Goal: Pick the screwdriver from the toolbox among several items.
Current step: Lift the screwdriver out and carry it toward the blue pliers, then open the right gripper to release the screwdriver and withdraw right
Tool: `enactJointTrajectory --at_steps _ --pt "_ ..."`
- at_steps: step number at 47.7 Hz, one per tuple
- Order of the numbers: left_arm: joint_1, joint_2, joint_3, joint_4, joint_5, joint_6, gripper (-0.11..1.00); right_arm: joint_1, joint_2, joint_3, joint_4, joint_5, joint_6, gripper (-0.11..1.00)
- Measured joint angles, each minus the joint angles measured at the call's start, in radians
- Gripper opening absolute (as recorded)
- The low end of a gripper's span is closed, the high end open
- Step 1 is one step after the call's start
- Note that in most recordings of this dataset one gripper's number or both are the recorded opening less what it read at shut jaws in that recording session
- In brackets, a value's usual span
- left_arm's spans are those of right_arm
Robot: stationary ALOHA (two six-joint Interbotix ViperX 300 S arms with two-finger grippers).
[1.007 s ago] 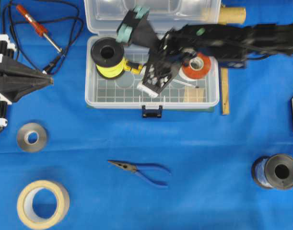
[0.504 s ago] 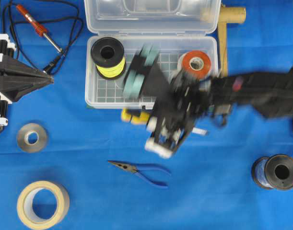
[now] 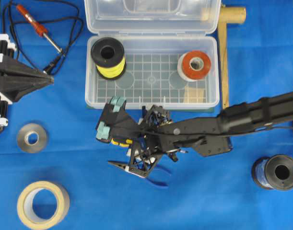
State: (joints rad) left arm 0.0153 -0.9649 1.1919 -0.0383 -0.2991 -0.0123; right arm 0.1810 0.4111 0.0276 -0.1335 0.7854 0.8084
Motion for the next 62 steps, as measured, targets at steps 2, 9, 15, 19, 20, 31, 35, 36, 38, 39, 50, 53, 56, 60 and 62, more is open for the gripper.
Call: enactJointTrajectory --at_steps 2,9,15,19,20,31,35,36,38,39,50,53,56,60,62 --pt "0.002 0.000 0.000 0.002 0.000 0.000 0.00 0.000 0.012 0.000 0.012 -0.020 0.002 0.26" --pt "0.002 -0.003 0.002 0.002 0.000 0.000 0.00 0.000 0.052 0.000 0.054 -0.097 -0.006 0.26" --pt "0.006 -0.008 0.006 0.000 0.000 0.000 0.00 0.002 0.067 0.003 0.080 -0.117 -0.006 0.26" --pt "0.009 -0.011 0.011 0.000 0.000 0.000 0.00 0.003 0.066 0.003 0.089 -0.118 -0.006 0.26" --pt "0.009 -0.011 0.012 0.002 0.000 0.000 0.00 0.003 0.066 0.003 0.089 -0.118 -0.006 0.26" --pt "0.011 -0.017 0.017 0.000 0.000 0.000 0.00 0.005 0.046 0.008 0.055 -0.041 -0.015 0.79" --pt "0.012 -0.023 0.018 0.000 0.003 0.000 0.00 0.006 -0.014 0.021 0.018 -0.012 -0.014 0.74" --pt "0.011 -0.025 0.018 0.000 0.005 0.000 0.00 0.006 -0.038 0.029 0.008 -0.008 -0.014 0.71" --pt "0.012 -0.028 0.020 -0.002 0.009 0.000 0.00 0.008 -0.081 0.044 -0.011 0.000 -0.011 0.68" --pt "0.012 -0.029 0.020 -0.002 0.011 0.000 0.00 0.009 -0.107 0.054 -0.020 0.002 -0.009 0.66" --pt "0.012 -0.040 0.026 0.000 0.021 -0.017 0.00 0.018 -0.397 0.221 -0.129 0.009 -0.003 0.68" --pt "0.012 -0.040 0.028 0.000 0.023 -0.018 0.00 0.018 -0.480 0.284 -0.153 0.006 -0.002 0.68" --pt "0.011 -0.040 0.029 -0.002 0.023 -0.020 0.00 0.020 -0.558 0.353 -0.175 -0.003 0.000 0.68" --pt "0.012 -0.040 0.031 -0.002 0.023 -0.026 0.00 0.020 -0.678 0.465 -0.209 -0.043 0.005 0.68" --pt "0.012 -0.040 0.031 -0.002 0.023 -0.026 0.00 0.020 -0.741 0.523 -0.224 -0.061 0.008 0.68"
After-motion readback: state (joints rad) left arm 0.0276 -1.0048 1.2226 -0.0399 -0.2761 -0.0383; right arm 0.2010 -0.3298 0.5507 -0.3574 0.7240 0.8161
